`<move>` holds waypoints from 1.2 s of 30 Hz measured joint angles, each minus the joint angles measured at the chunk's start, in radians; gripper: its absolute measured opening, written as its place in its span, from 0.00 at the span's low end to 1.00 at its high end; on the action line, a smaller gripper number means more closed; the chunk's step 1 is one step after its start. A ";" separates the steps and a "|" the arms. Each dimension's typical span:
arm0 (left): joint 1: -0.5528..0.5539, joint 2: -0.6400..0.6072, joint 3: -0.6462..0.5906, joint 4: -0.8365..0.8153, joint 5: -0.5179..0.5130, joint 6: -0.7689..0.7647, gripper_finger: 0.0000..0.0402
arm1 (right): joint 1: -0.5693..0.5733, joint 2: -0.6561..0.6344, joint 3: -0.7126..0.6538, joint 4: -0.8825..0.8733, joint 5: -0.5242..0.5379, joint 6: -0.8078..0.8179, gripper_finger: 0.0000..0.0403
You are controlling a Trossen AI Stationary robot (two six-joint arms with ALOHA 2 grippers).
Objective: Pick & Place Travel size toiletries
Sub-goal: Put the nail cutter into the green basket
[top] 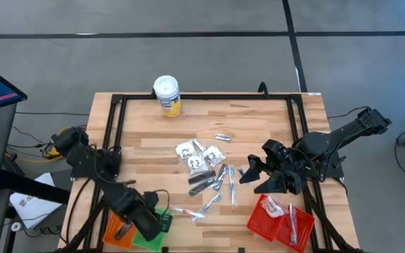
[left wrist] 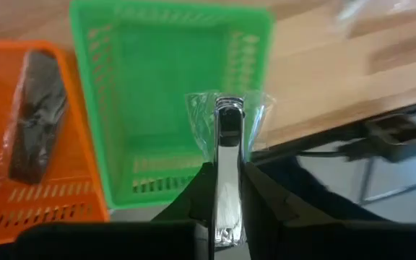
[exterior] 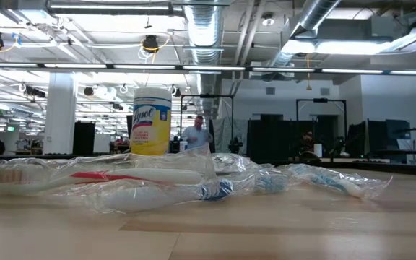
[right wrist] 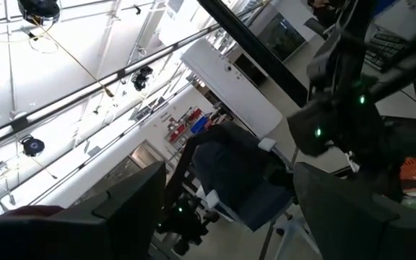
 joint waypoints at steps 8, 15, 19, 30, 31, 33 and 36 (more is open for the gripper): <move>-0.036 0.072 0.000 0.015 -0.010 -0.051 0.08 | 0.000 0.000 0.000 0.000 0.000 -0.001 0.74; 0.003 0.075 -0.016 0.007 -0.027 0.012 0.08 | 0.000 0.000 0.000 -0.002 0.022 -0.008 0.74; 0.009 0.075 -0.045 0.016 -0.008 0.020 0.08 | 0.003 0.000 0.000 -0.004 0.022 -0.011 0.74; 0.010 0.075 -0.079 0.020 0.042 0.051 0.08 | 0.018 0.000 0.000 -0.007 0.022 -0.011 0.74; 0.012 0.075 -0.083 0.023 0.052 0.051 0.08 | 0.018 0.000 0.000 -0.007 0.022 -0.011 0.74; 0.016 0.075 -0.095 0.024 0.076 0.052 0.08 | 0.018 0.000 0.000 -0.008 0.022 -0.011 0.74; 0.017 0.074 -0.111 0.032 0.115 0.057 0.09 | 0.018 0.000 0.000 -0.016 0.022 -0.011 0.74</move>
